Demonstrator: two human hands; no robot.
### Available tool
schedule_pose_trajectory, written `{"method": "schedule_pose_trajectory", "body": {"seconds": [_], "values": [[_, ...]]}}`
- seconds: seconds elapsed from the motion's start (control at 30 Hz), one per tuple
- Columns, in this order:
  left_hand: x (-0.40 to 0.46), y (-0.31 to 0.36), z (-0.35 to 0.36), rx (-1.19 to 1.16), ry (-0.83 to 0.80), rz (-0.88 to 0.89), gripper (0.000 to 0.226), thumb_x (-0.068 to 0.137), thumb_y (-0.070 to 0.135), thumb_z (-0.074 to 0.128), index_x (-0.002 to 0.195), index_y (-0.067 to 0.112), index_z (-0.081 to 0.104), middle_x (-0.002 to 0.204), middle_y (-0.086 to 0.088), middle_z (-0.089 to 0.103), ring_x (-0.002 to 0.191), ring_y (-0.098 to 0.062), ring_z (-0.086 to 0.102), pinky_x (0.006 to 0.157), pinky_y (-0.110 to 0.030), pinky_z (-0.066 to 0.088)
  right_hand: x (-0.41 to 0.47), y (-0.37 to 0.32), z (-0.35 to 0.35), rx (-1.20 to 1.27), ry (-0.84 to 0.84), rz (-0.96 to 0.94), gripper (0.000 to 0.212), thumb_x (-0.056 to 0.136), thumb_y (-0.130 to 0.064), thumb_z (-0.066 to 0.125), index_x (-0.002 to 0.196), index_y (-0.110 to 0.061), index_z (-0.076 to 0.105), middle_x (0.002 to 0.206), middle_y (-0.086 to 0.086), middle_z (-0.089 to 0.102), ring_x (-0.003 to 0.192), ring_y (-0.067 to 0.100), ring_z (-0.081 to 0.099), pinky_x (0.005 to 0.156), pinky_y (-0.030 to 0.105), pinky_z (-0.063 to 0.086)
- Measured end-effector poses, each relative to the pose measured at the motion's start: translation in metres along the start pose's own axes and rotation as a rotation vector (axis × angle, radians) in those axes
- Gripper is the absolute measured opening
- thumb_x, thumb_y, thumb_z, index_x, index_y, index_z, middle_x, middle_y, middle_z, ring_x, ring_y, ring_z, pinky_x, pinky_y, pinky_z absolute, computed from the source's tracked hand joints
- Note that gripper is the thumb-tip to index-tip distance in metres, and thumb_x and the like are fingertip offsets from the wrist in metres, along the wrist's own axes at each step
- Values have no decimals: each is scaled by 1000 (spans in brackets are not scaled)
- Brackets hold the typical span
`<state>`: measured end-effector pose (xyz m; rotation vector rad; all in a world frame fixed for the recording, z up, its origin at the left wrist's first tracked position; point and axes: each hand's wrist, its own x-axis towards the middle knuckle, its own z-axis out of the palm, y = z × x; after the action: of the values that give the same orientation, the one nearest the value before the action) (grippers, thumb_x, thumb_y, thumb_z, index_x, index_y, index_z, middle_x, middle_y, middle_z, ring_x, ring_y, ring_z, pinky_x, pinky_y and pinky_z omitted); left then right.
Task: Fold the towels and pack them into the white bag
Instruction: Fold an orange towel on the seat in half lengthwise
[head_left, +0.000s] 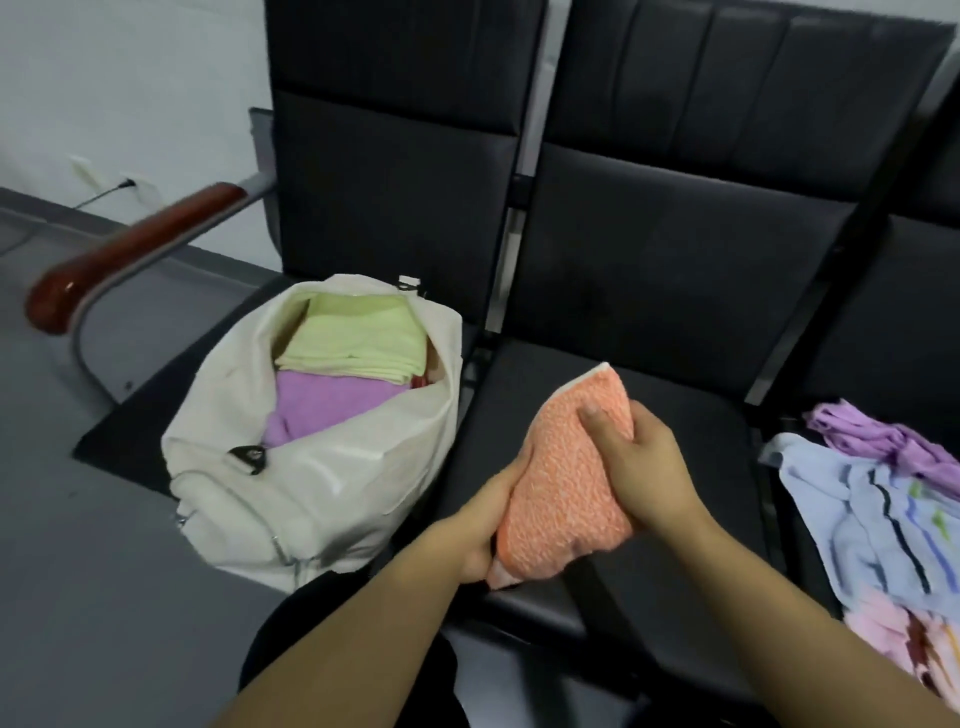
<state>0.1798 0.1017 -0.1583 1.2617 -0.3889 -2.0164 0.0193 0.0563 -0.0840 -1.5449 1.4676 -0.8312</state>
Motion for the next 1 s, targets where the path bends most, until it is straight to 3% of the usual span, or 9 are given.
{"method": "schedule_pose_trajectory", "body": {"seconds": [0.07, 0.2, 0.37, 0.47, 0.6, 0.67, 0.83, 0.93, 1.0], "values": [[-20, 13, -9, -114, -51, -23, 89, 78, 84, 58, 136, 17, 62, 119, -16, 73, 100, -33, 73, 87, -45, 58, 10, -35, 14, 22, -44, -49, 37, 94, -56, 59, 113, -24, 62, 105, -7, 68, 96, 9, 66, 83, 36, 56], [-55, 54, -37, -274, -66, 116, 82, 81, 74, 66, 141, 18, 56, 130, -21, 67, 129, -43, 57, 105, -56, 48, 27, -90, 43, 144, -120, -83, 44, 94, -57, 58, 122, -24, 61, 112, -6, 67, 102, 13, 66, 87, 38, 55], [-92, 126, -90, -130, 196, 422, 47, 94, 42, 67, 134, 18, 61, 121, -13, 73, 115, -35, 67, 95, -51, 55, 45, -114, 85, 324, -109, -49, 27, 94, -55, 60, 108, -32, 62, 111, -6, 68, 102, 14, 67, 87, 41, 57], [-103, 162, -130, 7, 365, 499, 46, 90, 36, 75, 132, 21, 62, 118, -12, 74, 110, -35, 70, 97, -60, 53, 58, -112, 122, 422, -150, 31, 38, 94, -50, 64, 120, -23, 62, 116, -1, 68, 104, 18, 67, 91, 46, 57], [-106, 182, -172, -16, 477, 480, 47, 87, 42, 75, 128, 21, 65, 118, -13, 74, 112, -35, 68, 99, -51, 53, 74, -105, 180, 547, -286, 299, 54, 94, -41, 68, 134, -6, 54, 118, 9, 66, 108, 29, 65, 97, 52, 54], [-100, 176, -191, -81, 489, 426, 45, 87, 43, 75, 125, 21, 67, 117, -17, 73, 111, -37, 67, 97, -51, 53, 79, -93, 205, 406, -323, 306, 62, 95, -49, 63, 136, -3, 53, 123, 9, 64, 112, 30, 63, 100, 49, 53], [-88, 161, -207, 12, 606, 364, 43, 84, 38, 81, 115, 13, 67, 109, -20, 73, 102, -43, 70, 87, -65, 55, 83, -67, 221, -321, -394, -90, 69, 99, -66, 31, 134, -11, 52, 120, 9, 67, 106, 27, 63, 97, 42, 51], [-87, 158, -208, 154, 761, 426, 32, 91, 31, 75, 113, 8, 68, 99, -15, 73, 89, -35, 71, 74, -44, 60, 86, -69, 215, -502, -448, -149, 71, 101, -65, 23, 139, -8, 44, 119, 8, 65, 104, 25, 62, 93, 41, 50], [-90, 155, -211, 244, 801, 434, 36, 93, 31, 73, 117, 5, 68, 99, -15, 73, 88, -33, 71, 75, -42, 59, 86, -70, 214, -589, -481, -167, 73, 101, -66, 21, 137, -7, 43, 116, 8, 64, 102, 26, 62, 93, 43, 51]]}}
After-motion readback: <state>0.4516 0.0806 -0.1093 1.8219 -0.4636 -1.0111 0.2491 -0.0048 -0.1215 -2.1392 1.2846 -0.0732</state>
